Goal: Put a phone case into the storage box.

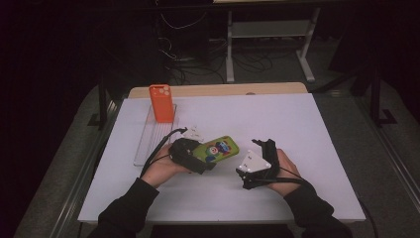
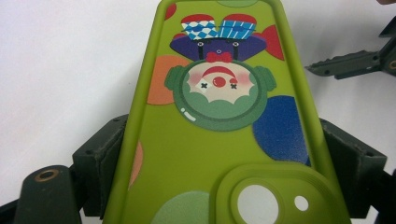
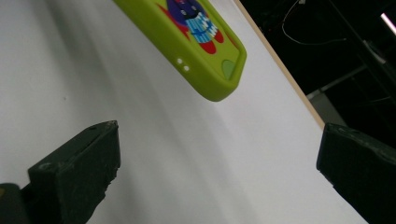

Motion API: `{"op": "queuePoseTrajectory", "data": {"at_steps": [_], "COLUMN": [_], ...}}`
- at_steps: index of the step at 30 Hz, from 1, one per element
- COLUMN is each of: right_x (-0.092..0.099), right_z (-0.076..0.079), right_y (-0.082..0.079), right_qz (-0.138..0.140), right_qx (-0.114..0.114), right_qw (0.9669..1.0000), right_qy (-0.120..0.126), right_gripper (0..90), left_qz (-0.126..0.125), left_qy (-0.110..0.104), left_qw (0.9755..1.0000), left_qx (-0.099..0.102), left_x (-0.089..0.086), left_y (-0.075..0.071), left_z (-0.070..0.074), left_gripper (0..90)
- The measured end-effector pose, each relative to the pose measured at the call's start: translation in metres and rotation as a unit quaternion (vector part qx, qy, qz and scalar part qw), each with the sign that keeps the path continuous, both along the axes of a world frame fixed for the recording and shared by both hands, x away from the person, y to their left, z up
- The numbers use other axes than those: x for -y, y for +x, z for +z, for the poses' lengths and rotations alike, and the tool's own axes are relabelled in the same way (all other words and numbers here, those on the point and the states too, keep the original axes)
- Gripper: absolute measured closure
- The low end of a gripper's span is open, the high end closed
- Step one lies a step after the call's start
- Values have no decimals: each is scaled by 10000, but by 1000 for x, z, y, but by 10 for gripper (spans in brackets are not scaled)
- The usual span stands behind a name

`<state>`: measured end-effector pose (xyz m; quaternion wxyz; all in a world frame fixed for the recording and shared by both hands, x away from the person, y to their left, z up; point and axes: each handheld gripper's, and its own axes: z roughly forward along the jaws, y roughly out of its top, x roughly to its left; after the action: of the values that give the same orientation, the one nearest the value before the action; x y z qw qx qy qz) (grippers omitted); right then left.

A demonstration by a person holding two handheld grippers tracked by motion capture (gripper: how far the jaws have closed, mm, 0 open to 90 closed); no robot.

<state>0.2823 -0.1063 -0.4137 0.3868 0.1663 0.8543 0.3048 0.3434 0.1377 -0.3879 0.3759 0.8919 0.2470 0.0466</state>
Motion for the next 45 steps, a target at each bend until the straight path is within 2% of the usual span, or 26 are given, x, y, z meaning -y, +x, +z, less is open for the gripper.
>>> {"op": "queuePoseTrajectory", "data": {"at_steps": [8, 15, 17, 18, 19, 20, 24, 25, 29, 31, 32, 33, 34, 35, 36, 37, 38, 40, 42, 43, 44, 45], "right_x": [-7, -10, -10, -10, -11, -11, -17, -18, -22, -24, -25, -26, -27, -28, -29, -31, -32, -34, -35, -37, -37, -38], "right_z": [-3, -5, -4, -4, -4, -4, -8, -8, -9, -10, -10, -10, -11, -12, -12, -12, -12, -12, -12, -13, -13, -14], "right_y": [-5, -7, -7, -8, -7, -8, -12, -12, -14, -15, -15, -17, -17, -18, -18, -19, -19, -20, -20, -21, -21, -21], "right_qz": [68, 118, 172, 165, 220, 216, 181, 223, 258, 274, 341, 309, 337, 314, 348, 344, 359, 411, 471, 443, 453, 480], "right_qx": [439, 867, 996, 1051, 1201, 1259, 1440, 1542, 1683, 1795, 1858, 1863, 1929, 1890, 1938, 1953, 1994, 2013, 2114, 2186, 2245, 2261], "right_qw": [9982, 9934, 9904, 9895, 9860, 9849, 9813, 9785, 9741, 9711, 9683, 9682, 9657, 9661, 9637, 9629, 9616, 9599, 9555, 9559, 9544, 9531], "right_qy": [-410, -744, -942, -978, -1137, -1170, -1267, -1349, -1489, -1549, -1636, -1641, -1706, -1729, -1806, -1830, -1851, -1909, -2005, -1910, -1917, -1956], "right_gripper": [0, 0, 0, 0, 0, 0, 0, 0, 0, 0, 0, 0, 0, 17, 23, 30, 35, 48, 75, 89, 103, 120], "left_qz": [61, -49, -4, -75, -110, -25, -52, -19, -50, -86, -86, -119, -104, -102, -102, -182, -192, -216, -244, -210, -151, -210], "left_qy": [-126, 13, -23, 36, 85, -42, -49, -87, -66, -67, -75, -27, -51, -49, -50, 68, 75, 64, 78, 27, -60, 10], "left_qw": [9999, 10000, 10000, 10000, 9999, 10000, 10000, 10000, 10000, 9999, 9999, 9999, 9999, 9999, 9999, 9997, 9997, 9997, 9996, 9997, 9998, 9997], "left_qx": [-4, -21, -15, 22, 51, 28, 29, 32, 21, 52, 53, 69, 72, 100, 99, 125, 126, 121, 136, 129, 107, 132], "left_x": [2, 1, 1, 0, 0, 2, 2, 3, 5, 5, 5, 5, 5, 5, 5, 4, 4, 4, 4, 5, 6, 6], "left_y": [-1, -1, -2, -1, 0, -1, -2, -3, -4, -4, -4, -4, -4, -4, -4, -3, -3, -3, -3, -4, -5, -4], "left_z": [-1, 0, 0, 1, 1, 1, 1, 1, 1, 1, 1, 2, 2, 2, 2, 3, 3, 3, 3, 3, 2, 3], "left_gripper": [150, 150, 151, 150, 151, 151, 151, 151, 151, 151, 150, 151, 151, 151, 151, 151, 151, 151, 151, 151, 151, 151]}}
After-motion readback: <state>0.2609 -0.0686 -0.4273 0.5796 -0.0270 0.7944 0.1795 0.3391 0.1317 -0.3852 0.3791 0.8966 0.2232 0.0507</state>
